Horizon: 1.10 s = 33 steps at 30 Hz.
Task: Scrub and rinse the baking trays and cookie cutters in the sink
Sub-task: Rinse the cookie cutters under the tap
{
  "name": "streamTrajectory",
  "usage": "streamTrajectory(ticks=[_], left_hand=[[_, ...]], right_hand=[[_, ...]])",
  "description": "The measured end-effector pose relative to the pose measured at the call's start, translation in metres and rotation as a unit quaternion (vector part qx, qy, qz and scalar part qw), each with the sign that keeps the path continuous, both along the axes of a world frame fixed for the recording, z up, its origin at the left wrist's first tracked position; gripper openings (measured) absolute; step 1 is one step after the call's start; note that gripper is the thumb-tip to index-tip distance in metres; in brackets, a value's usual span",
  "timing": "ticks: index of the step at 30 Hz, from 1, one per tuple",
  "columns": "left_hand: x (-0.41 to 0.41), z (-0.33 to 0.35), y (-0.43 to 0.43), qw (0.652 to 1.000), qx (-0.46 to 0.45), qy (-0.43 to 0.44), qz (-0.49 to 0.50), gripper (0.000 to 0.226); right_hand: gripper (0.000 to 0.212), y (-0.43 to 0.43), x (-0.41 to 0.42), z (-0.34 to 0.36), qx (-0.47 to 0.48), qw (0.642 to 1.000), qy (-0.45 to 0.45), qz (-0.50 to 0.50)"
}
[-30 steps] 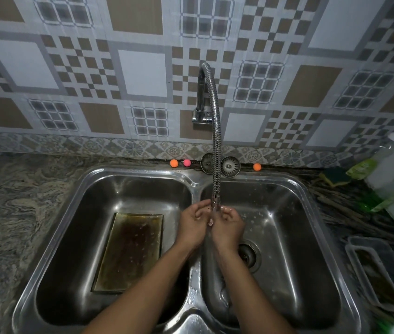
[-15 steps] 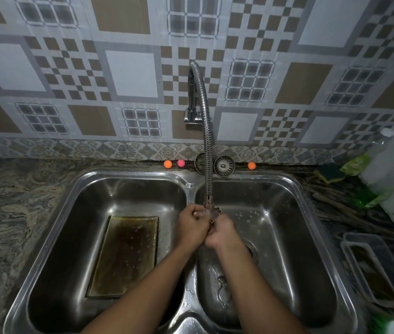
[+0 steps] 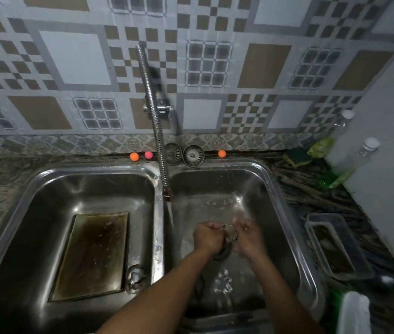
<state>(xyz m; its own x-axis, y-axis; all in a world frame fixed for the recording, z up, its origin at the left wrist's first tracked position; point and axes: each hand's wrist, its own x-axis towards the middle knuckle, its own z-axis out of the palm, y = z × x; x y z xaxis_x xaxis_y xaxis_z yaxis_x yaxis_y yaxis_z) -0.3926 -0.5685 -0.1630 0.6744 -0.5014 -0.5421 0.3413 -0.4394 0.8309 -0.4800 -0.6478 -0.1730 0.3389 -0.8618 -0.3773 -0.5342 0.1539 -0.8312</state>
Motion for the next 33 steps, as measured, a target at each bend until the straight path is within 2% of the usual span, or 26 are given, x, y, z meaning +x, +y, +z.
streamTrajectory(ticks=[3, 5, 7, 9, 12, 14, 17, 20, 24, 28, 30, 33], left_hand=[[-0.028, -0.030, -0.001, 0.998, 0.026, 0.002, -0.061, 0.018], [-0.047, -0.052, -0.003, 0.994, 0.044, 0.026, -0.097, 0.007], [-0.063, -0.084, -0.006, 0.991, 0.050, 0.052, -0.111, 0.014], [-0.074, -0.104, -0.009, 0.988, 0.057, 0.067, -0.129, 0.018], [-0.078, -0.072, -0.011, 0.973, 0.087, 0.061, -0.203, 0.019], [-0.080, -0.060, -0.012, 0.959, 0.118, 0.051, -0.253, 0.017], [-0.080, -0.054, -0.013, 0.950, 0.144, 0.060, -0.270, 0.021], [-0.081, -0.055, -0.017, 0.944, 0.163, 0.083, -0.275, 0.026], [-0.085, -0.057, -0.020, 0.936, 0.157, 0.145, -0.281, 0.033], [-0.074, -0.049, -0.011, 0.954, 0.135, 0.124, -0.238, 0.029], [-0.057, -0.040, -0.003, 0.969, 0.105, 0.111, -0.194, 0.029], [-0.024, -0.023, 0.016, 0.990, 0.057, 0.096, -0.082, 0.024]], right_hand=[[0.032, 0.002, -0.035, -0.013, -0.012, 0.997, 0.058, 0.045], [0.027, -0.006, -0.052, -0.025, -0.023, 0.991, 0.119, 0.055], [0.022, -0.014, -0.060, -0.032, -0.015, 0.979, 0.186, 0.078], [0.028, -0.019, -0.063, -0.034, 0.000, 0.967, 0.232, 0.106], [0.032, -0.020, -0.064, -0.022, 0.072, 0.953, 0.247, 0.159], [0.027, -0.021, -0.067, -0.017, 0.116, 0.930, 0.279, 0.208], [0.019, -0.027, -0.069, -0.020, 0.117, 0.886, 0.345, 0.286], [0.020, -0.034, -0.067, -0.034, 0.086, 0.866, 0.384, 0.310], [0.029, -0.032, -0.067, -0.046, 0.049, 0.874, 0.373, 0.307], [0.025, -0.031, -0.061, -0.042, 0.038, 0.889, 0.344, 0.299], [0.016, -0.028, -0.050, -0.032, -0.016, 0.903, 0.313, 0.294], [0.026, -0.012, -0.018, -0.011, -0.098, 0.922, 0.261, 0.268]])
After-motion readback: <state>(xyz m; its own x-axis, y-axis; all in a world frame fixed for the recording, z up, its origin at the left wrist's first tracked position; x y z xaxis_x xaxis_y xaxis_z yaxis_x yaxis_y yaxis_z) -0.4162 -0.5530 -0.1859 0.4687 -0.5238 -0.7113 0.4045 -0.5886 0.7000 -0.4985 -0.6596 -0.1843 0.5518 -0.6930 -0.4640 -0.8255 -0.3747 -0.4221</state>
